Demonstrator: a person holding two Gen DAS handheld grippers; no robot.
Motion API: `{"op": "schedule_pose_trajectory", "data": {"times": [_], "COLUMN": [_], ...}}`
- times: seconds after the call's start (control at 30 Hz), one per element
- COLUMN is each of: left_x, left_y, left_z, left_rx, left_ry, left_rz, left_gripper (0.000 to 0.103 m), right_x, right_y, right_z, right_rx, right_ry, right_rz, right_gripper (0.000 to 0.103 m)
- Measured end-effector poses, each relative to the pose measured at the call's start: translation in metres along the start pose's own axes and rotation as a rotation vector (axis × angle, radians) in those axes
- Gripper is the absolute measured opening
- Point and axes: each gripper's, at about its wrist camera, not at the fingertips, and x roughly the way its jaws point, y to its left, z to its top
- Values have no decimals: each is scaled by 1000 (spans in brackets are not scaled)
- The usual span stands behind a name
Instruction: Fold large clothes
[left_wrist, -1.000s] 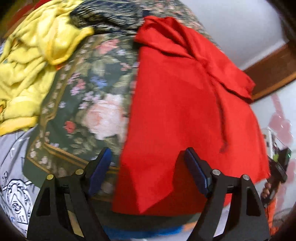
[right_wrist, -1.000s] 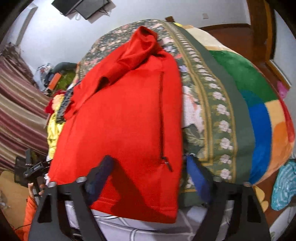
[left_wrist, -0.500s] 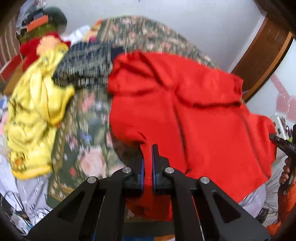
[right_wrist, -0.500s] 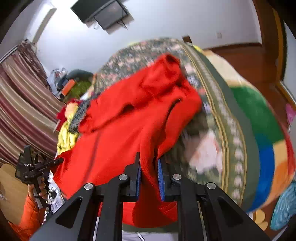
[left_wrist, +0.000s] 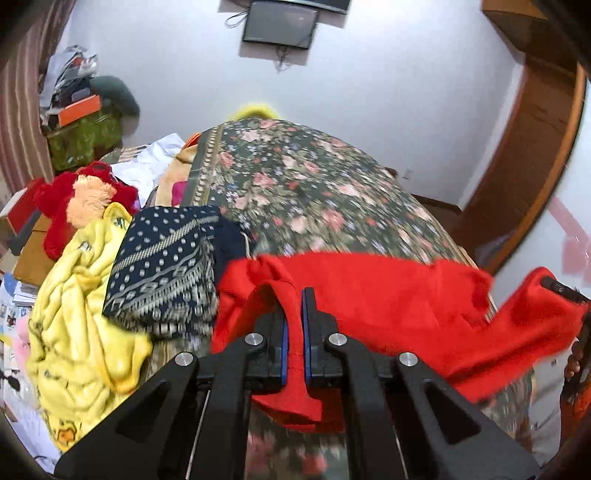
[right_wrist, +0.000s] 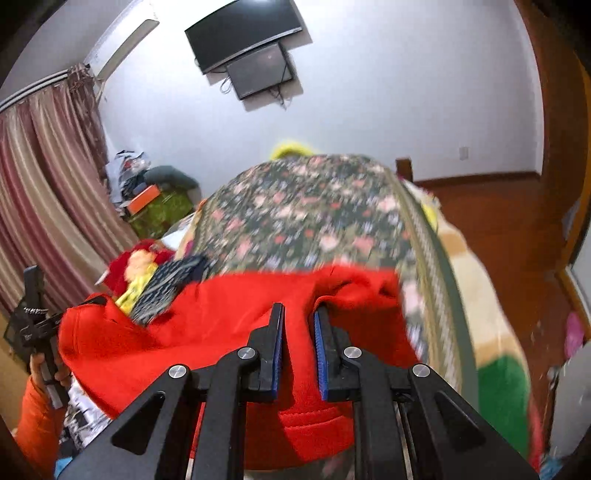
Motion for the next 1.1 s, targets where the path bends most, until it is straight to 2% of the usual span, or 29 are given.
{"op": "schedule_pose_trajectory", "data": {"times": [0.13,0.23,0.33,0.4,0.5,0.53,0.63,0.73,0.77,0.8,0.87,0.97,1.1], "left_x": [65,118,171,193,215,218,213,187,177,164,130,93,77], "left_y": [18,28,45,47,44,42,28,14,11,9,8,6,-2], "left_z": [22,22,12,3,-8,-9,-1,14,20,26,38,51,52], "left_rx": [-64,-73,-135,-125,-86,-72,10,56,54,48,25,23,73], "left_ry": [66,137,246,283,317,320,321,289,268,235,140,59,51], "left_rz": [41,124,133,159,205,217,247,215,207,201,188,176,164], "left_gripper": [5,5,5,6,6,6,8,20,33,50,68,69,78], "right_x": [59,109,149,154,144,139,118,95,89,83,79,76,86], "right_y": [-13,-26,-48,-61,-89,-101,-127,-123,-117,-109,-89,-57,-14], "right_z": [28,36,40,42,53,56,58,53,50,47,44,35,24], "right_rx": [0,-21,7,16,19,45,106,65,50,30,-16,-80,-150], "right_ry": [46,101,151,130,64,71,98,93,92,94,116,138,172], "right_rz": [-45,-111,-150,-174,-395,-398,-335,-296,-281,-263,-228,-182,-101], "right_gripper": [12,12,12,12,12,12,12,12,12,12,12,12,12]}}
